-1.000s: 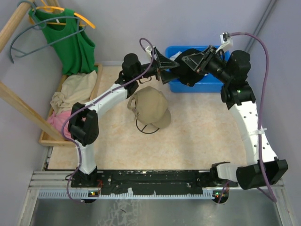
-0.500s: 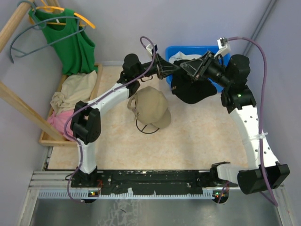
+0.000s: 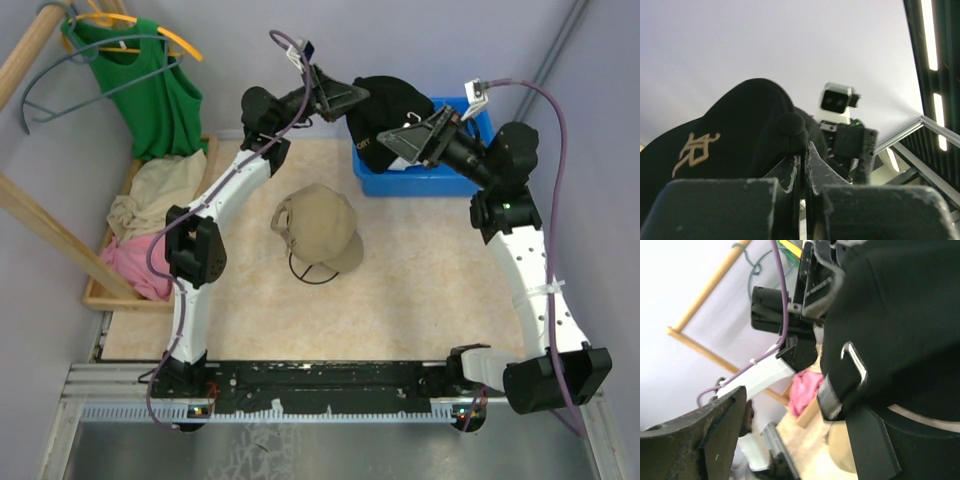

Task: Stack the hats

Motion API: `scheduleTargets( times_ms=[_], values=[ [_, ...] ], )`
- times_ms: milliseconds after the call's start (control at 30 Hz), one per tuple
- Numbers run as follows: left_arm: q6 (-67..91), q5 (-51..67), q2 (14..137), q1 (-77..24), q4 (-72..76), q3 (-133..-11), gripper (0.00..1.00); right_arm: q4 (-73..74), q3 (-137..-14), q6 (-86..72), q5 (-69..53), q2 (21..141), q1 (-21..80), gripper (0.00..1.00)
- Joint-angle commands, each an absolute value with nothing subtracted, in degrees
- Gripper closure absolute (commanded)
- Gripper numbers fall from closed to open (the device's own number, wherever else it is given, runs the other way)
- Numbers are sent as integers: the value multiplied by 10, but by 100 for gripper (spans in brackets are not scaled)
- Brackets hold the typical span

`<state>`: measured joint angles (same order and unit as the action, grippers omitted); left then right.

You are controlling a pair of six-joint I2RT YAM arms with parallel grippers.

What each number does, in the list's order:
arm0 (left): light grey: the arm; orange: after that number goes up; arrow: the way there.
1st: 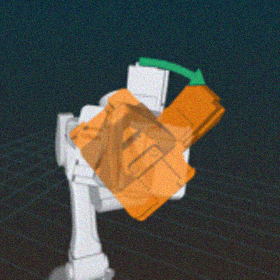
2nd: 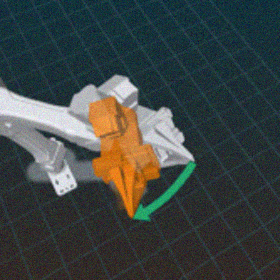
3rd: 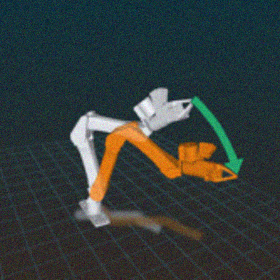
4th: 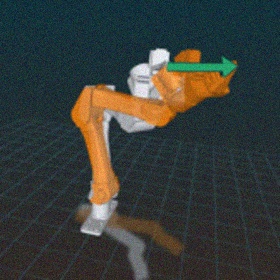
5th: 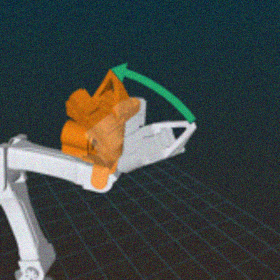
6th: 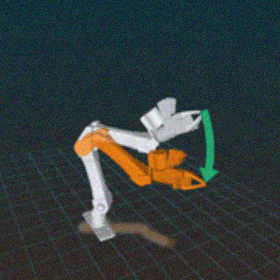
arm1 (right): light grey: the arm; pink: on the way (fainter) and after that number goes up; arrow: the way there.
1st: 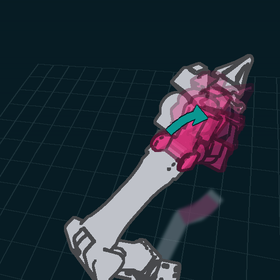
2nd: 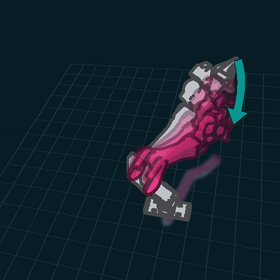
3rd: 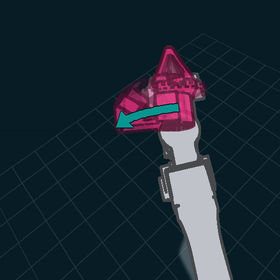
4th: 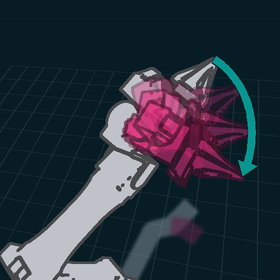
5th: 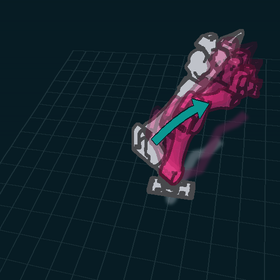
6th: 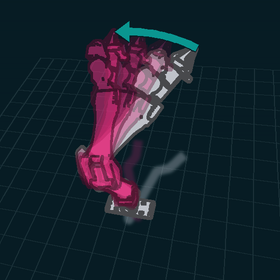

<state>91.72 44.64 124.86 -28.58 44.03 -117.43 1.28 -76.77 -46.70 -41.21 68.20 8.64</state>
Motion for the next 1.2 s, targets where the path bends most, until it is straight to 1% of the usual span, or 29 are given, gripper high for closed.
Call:
scheduleTargets(
  times_ms=[0, 100, 233, 300, 400, 533, 733, 933, 1167],
  values=[
    [926, 467, 1262, -256, 495, -1239, 100, -236, -686, -672, -507, 673, 50, 22],
    [929, 484, 1269, -244, 509, -1266, 100, -452, -605, -875, -507, 686, 34, 27],
    [939, 505, 1264, -234, 535, -1270, 100, -746, -551, -1100, -482, 743, 19, 25],
    [949, 511, 1260, -230, 548, -1269, 100, -849, -528, -1183, -452, 773, 17, 22],
    [966, 513, 1255, -229, 566, -1268, 100, -937, -494, -1257, -420, 814, 18, 21],
    [1003, 503, 1250, -229, 591, -1269, 100, -978, -468, -1271, -408, 852, 15, 22],
    [1051, 467, 1222, -231, 606, -1243, 100, -959, -474, -1187, -432, 877, 4, 22],
    [1091, 411, 1192, -247, 600, -1215, 100, -988, -519, -1115, -429, 940, 2, 22],
    [1126, 379, 1167, -266, 602, -1184, 100, -943, -583, -1021, -440, 1010, -6, 23]
  ],
)
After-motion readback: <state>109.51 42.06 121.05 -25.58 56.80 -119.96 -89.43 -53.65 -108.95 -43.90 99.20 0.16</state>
